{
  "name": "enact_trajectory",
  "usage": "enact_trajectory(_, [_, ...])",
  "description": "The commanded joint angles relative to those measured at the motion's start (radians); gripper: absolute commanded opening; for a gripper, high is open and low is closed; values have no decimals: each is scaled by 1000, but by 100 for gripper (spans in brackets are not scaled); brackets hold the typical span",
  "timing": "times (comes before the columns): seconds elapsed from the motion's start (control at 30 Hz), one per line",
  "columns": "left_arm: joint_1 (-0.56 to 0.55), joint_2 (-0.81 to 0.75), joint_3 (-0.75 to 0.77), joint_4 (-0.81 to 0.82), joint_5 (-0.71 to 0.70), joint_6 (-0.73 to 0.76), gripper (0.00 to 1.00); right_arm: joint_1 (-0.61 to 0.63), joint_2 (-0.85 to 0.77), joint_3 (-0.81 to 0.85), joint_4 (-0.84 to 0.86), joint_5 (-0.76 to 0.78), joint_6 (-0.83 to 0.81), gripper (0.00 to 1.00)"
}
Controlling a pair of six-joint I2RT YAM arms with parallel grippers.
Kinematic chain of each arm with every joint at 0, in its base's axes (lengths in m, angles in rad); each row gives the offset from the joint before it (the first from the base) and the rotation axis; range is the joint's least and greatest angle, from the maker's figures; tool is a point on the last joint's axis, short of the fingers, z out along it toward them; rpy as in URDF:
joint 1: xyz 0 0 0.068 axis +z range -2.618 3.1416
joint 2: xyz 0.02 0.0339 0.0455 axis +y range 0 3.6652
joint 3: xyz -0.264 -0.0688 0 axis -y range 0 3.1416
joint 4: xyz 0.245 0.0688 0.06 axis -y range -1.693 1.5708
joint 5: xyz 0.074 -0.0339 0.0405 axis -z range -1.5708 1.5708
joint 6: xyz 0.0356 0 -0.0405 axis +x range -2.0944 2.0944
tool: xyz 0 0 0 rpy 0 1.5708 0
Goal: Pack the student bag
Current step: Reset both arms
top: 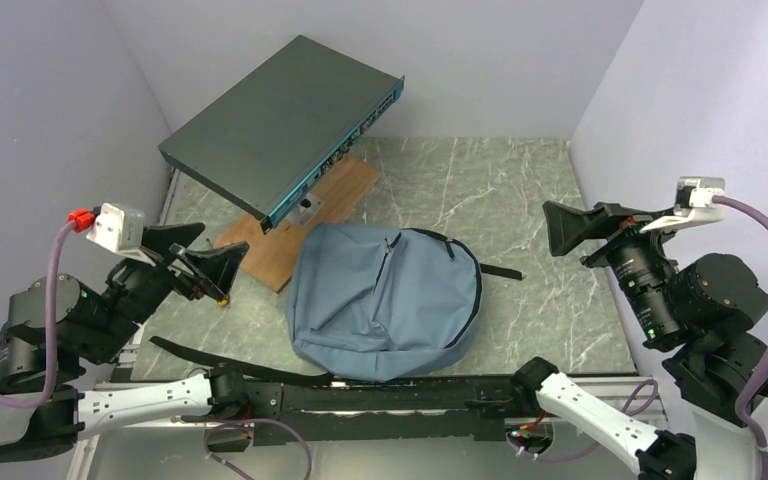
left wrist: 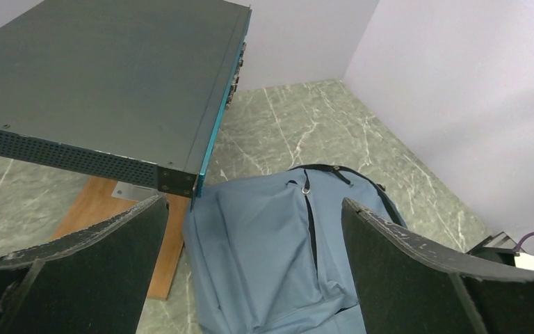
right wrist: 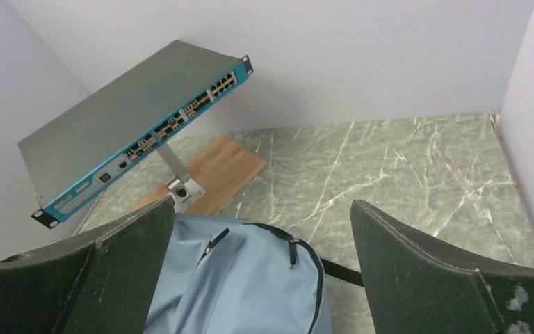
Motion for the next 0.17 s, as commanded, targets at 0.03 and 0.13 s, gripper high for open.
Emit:
enact_trajectory(0.03, [-2, -24, 1, -16, -29, 5, 100, 0, -33, -44, 34, -8, -25, 100])
enact_trajectory(0.13, [-2, -26, 6, -17, -28, 3, 100, 0, -20, -27, 29, 14, -23, 100])
